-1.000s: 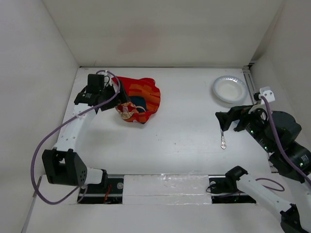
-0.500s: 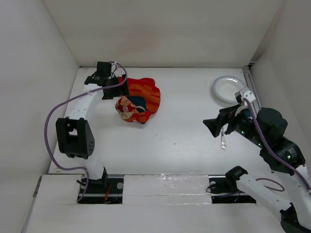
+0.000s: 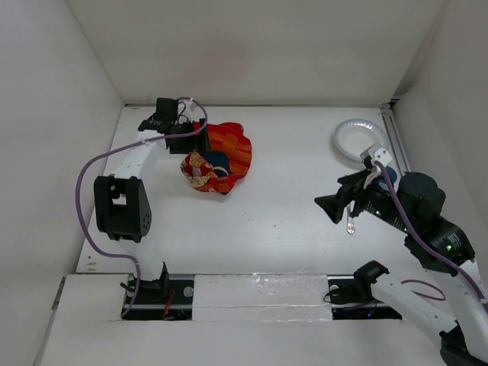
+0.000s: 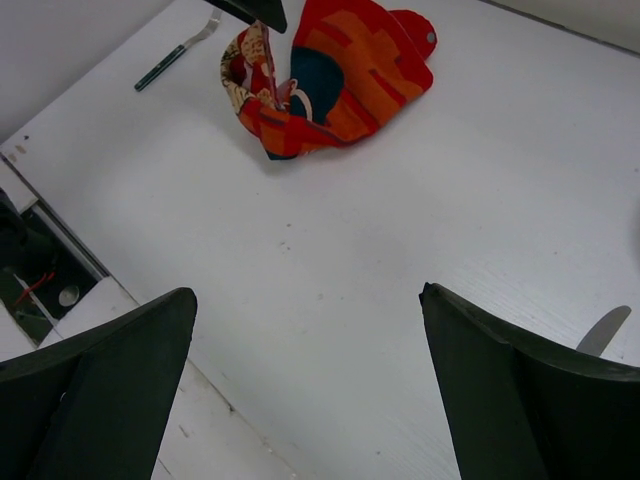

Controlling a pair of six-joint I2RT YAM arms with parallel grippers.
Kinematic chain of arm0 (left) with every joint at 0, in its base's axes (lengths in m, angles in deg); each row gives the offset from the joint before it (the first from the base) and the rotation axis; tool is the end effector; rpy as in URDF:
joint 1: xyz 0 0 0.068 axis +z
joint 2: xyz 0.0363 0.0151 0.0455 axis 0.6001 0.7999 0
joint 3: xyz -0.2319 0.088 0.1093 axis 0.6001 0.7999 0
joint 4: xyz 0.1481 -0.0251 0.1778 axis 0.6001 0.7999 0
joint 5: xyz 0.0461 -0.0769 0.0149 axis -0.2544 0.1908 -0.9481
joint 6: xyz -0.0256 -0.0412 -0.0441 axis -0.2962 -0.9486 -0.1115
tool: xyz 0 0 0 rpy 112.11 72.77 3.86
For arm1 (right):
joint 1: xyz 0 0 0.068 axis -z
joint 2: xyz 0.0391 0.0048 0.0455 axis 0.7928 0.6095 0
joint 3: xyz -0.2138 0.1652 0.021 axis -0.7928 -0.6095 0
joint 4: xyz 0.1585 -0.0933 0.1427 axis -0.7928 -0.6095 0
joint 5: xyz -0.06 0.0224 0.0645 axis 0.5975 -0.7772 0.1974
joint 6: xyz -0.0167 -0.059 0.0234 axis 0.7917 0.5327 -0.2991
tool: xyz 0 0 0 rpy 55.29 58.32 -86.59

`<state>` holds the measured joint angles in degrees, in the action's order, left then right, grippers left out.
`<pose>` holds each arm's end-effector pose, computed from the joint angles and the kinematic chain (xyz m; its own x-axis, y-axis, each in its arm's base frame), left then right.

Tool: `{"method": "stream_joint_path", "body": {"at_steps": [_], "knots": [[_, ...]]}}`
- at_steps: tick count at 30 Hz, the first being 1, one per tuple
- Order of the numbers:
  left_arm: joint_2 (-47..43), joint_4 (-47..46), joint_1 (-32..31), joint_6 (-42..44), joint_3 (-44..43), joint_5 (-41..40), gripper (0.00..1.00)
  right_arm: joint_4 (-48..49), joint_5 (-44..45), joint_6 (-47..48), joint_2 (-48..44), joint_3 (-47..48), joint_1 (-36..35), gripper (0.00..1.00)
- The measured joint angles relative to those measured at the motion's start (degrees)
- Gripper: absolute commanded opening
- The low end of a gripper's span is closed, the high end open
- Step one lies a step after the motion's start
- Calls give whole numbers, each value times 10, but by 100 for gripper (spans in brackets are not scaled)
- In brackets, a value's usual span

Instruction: Set the dinner table for one person

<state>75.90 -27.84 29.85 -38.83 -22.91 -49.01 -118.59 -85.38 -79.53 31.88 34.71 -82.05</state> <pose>0.3737 -0.0642 0.2872 -0.7168 0.0002 -0.6973 0.3000 0.9028 -0.3081 0.0750 0.0561 0.3895 -0.2678 -0.0645 -0.9613 -0.6535 0.7453 0.1321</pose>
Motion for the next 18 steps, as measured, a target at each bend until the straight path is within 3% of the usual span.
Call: {"method": "stream_joint_path", "body": {"at_steps": [6,11,15,16,18], "knots": [[26,0,0,5,0,4,76,0,-12,4,0,0,0,100],[27,-1,0,6,0,8,55,0,-18,5,-1,-2,0,100],[27,-2,0,6,0,2,52,0,-19,6,-5,-5,0,100],[27,-1,0,6,0,-1,37,0,-19,6,-5,-5,0,100],[27,-1,0,6,0,-6,24,0,-20,6,-6,-5,0,100]]}}
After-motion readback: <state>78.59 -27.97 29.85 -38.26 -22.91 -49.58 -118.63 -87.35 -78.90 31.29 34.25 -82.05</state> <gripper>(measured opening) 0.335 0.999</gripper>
